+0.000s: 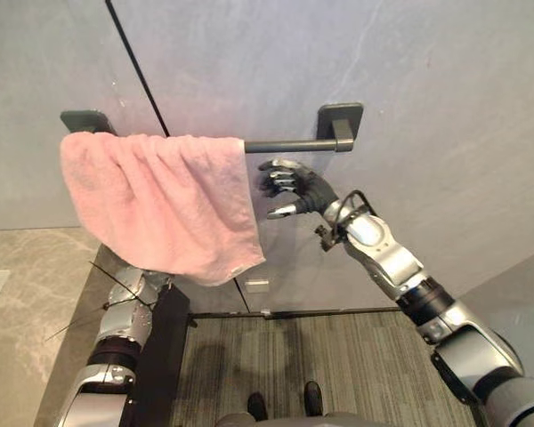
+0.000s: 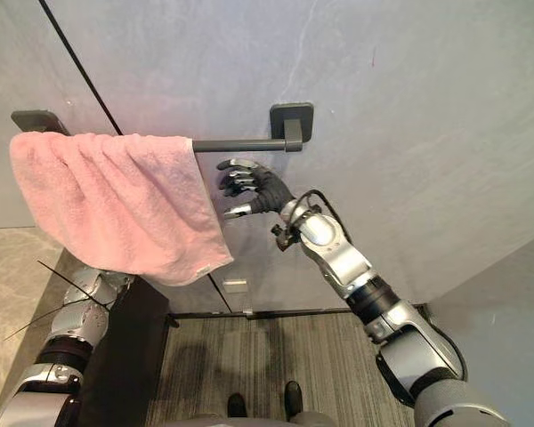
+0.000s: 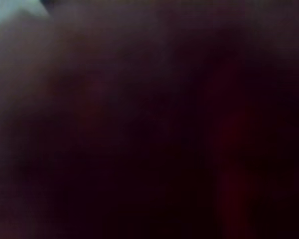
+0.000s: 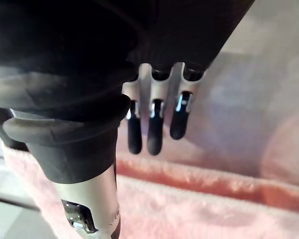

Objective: Organize washtable

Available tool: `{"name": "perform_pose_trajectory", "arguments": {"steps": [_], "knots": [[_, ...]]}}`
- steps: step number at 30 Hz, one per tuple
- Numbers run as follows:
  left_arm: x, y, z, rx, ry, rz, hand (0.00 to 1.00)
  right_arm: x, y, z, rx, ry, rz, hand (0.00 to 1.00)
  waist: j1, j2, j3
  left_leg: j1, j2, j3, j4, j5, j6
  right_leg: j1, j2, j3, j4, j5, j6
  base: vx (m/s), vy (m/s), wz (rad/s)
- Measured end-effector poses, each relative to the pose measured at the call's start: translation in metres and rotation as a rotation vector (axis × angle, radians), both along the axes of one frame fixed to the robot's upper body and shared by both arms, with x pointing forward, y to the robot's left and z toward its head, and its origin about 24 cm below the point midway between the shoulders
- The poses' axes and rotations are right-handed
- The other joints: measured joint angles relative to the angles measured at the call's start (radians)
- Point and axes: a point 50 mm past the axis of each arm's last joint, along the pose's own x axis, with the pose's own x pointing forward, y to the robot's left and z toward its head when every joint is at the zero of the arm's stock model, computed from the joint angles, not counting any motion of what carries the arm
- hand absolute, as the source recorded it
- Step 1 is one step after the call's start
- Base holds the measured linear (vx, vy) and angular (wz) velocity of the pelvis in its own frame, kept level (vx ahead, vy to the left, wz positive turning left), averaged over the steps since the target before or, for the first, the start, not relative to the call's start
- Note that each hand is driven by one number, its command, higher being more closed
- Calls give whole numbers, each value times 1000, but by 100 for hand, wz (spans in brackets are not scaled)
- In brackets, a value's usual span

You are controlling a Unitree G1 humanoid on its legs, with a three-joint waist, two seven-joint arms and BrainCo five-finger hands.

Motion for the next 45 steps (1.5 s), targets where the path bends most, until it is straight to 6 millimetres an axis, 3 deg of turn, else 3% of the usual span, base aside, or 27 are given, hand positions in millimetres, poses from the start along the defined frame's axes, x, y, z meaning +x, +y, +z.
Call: {"name": "perform_pose_trajectory", "arguments": {"steps": [7, 8, 12, 18, 23, 33, 45], "knots": [[5, -4, 3, -17, -13, 9, 100, 2, 37, 11, 10, -10, 65, 0, 3, 8, 5, -10, 0, -29, 1, 4, 4, 0, -1, -13, 0, 0, 0, -1, 26, 12], [5, -5, 4, -17, -14, 9, 100, 1, 39, 11, 5, -13, 72, 100, 2, 8, 5, -11, 0, -31, 1, 4, 4, 1, -2, -14, 0, 0, 0, 0, 29, 9], [5, -7, 3, -28, -13, 21, 100, 1, 44, 9, 1, 1, 80, 100, 2, 8, 5, -15, 0, -40, 4, 4, 4, 1, -2, -14, 0, 0, 0, -2, 27, 7], [6, -8, 4, -27, -29, 24, 100, 6, 34, 8, -9, -1, 46, 100, -1, 8, 5, -19, 0, -42, 15, 4, 4, 2, -3, -13, 0, 0, 0, -7, 8, 1], [5, -5, 6, -31, -38, 34, 100, 3, 1, 10, 130, -2, -49, 100, -3, 8, 5, -18, 0, -42, 16, 4, 4, 2, -4, -10, 4, 0, 0, -26, 17, 0], [-2, 6, 12, -42, -81, 76, 100, -2, -72, 5, 223, -27, -263, 100, -30, 11, 4, -9, -3, -22, 15, 4, 4, 2, -5, 11, 5, 0, 0, -20, 28, -6], [-6, 8, 8, -43, -66, 84, 100, -5, -74, 1, 239, -9, -259, 100, -27, 11, 3, -1, -3, -22, 14, 4, 4, 11, -5, 11, 0, 0, 0, -1, 3, 0]]}}
